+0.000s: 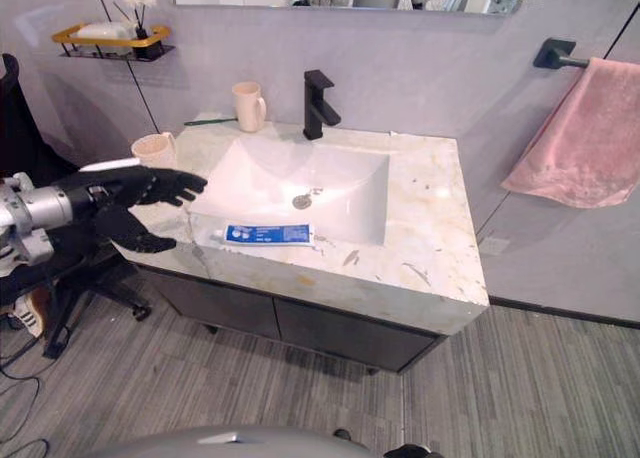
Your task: Organize the bathroom.
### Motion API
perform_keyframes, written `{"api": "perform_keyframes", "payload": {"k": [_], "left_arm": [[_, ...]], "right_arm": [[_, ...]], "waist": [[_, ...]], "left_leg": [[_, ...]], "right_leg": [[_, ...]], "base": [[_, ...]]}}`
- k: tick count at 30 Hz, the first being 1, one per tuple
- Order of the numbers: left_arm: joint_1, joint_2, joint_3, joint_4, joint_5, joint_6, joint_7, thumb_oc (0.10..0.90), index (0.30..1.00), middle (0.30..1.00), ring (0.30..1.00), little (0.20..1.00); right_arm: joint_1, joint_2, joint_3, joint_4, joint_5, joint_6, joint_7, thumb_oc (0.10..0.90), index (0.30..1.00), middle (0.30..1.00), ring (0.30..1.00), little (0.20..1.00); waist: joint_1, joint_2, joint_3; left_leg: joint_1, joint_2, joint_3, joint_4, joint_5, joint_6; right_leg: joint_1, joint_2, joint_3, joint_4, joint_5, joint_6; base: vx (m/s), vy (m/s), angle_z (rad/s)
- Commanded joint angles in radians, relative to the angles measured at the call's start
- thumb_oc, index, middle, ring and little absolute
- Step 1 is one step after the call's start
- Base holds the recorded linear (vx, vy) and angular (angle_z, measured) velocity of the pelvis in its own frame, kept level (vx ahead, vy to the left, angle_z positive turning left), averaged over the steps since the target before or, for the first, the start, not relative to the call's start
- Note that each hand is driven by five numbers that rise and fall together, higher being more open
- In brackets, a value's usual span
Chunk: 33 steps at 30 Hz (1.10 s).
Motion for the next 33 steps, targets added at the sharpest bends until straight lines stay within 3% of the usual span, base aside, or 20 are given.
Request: {"api": "perform_keyframes", "payload": {"k": [1,5,14,23,33], "left_arm": [[-0.202,0.060,0.065,0.030,-0.044,-0.049,-0.007,0.800,0.900,0.900,0.900,0.900],[-0.206,0.062,0.060,0.024,-0.050,-0.043,0.000,0.800,0.900,0.900,0.900,0.900],[-0.207,0.058,0.080,0.052,-0.038,-0.107,0.120,0.800,0.900,0.900,0.900,0.900],[-0.228,0.033,0.066,0.066,-0.046,-0.095,0.136,0.800,0.900,0.900,0.900,0.900],[-0.178,0.041,0.091,0.039,-0.079,-0.078,0.136,0.800,0.900,0.900,0.900,0.900]], "right_arm": [[-0.026,-0.038,0.033,0.011,0.003,0.007,0.015,0.800,0.900,0.900,0.900,0.900],[-0.021,-0.037,0.030,0.010,0.006,-0.001,0.006,0.800,0.900,0.900,0.900,0.900],[0.008,-0.032,0.033,-0.002,-0.013,-0.028,-0.014,0.800,0.900,0.900,0.900,0.900],[-0.008,-0.075,0.033,-0.015,0.020,-0.047,-0.023,0.800,0.900,0.900,0.900,0.900],[-0.005,-0.100,0.004,-0.012,-0.002,-0.054,-0.013,0.800,0.900,0.900,0.900,0.900]], "waist": [[-0.009,0.009,0.006],[-0.014,0.010,0.011],[-0.038,0.021,0.018],[-0.056,0.045,0.074],[-0.064,0.069,0.078]], "left_leg": [[0.004,0.042,0.061,0.066,-0.067,-0.027],[0.004,0.043,0.066,0.069,-0.070,-0.026],[0.011,0.052,0.077,0.053,-0.070,-0.026],[-0.054,0.061,0.065,0.121,-0.073,-0.026],[-0.047,0.070,0.068,0.132,-0.066,-0.035]], "right_leg": [[0.009,-0.059,-0.005,0.022,-0.058,0.112],[0.004,-0.061,-0.004,0.027,-0.058,0.113],[-0.008,-0.055,0.011,0.044,-0.076,0.111],[-0.091,-0.062,0.026,0.153,-0.113,0.092],[-0.082,-0.065,0.027,0.172,-0.128,0.087]], "base": [[0.00,0.000,0.00],[0.00,-0.010,0.00],[0.02,-0.041,-0.01],[-0.05,-0.035,-0.02],[0.02,-0.020,0.02]]}}
